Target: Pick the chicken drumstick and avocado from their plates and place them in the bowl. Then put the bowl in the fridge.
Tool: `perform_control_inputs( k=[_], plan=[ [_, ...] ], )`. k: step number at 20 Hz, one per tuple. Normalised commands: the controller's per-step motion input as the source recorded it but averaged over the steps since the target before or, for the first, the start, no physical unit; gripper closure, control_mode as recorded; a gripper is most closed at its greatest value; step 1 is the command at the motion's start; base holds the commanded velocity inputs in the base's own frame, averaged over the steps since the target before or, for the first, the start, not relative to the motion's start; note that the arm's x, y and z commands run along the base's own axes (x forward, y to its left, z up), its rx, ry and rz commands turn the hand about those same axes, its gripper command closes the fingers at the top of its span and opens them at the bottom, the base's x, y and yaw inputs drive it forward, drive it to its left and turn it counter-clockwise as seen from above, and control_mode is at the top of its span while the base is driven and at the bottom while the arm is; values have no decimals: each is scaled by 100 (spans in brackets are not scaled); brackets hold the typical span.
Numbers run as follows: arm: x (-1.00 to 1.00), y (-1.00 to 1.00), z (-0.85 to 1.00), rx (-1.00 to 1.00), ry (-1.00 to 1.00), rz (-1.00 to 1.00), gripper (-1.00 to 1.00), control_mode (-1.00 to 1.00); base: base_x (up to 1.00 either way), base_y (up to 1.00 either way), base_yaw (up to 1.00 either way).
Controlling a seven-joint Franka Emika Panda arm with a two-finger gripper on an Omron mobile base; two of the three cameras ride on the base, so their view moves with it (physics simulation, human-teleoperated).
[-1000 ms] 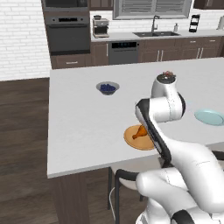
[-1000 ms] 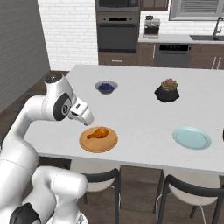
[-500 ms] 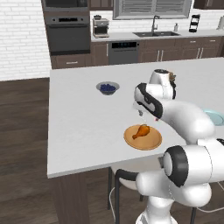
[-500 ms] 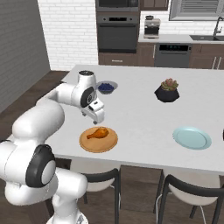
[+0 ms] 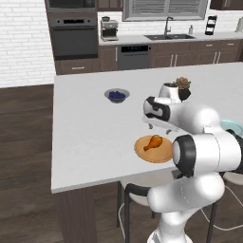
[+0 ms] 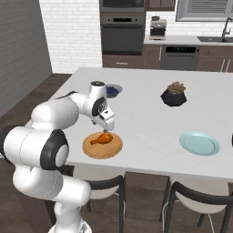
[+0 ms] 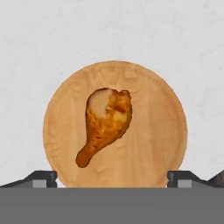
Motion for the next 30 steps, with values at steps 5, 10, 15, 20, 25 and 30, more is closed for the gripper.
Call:
perform_control_inputs(
  k=[5, 10, 15, 20, 25, 30],
  plan=[
    [32, 0, -74, -5, -1, 0, -100, -100, 0, 0, 0],
    [35, 0, -34, 0, 0, 0, -100, -100, 0, 0, 0],
    [12, -2, -26, 0, 0, 0, -100, -100, 0, 0, 0],
    [7, -17, -41, 0, 4, -1, -100, -100, 0, 0, 0],
    [4, -26, -54, 3, 11, 0, -100, -100, 0, 0, 0],
    [0, 10, -33, 2, 2, 2, -100, -100, 0, 0, 0]
  ],
)
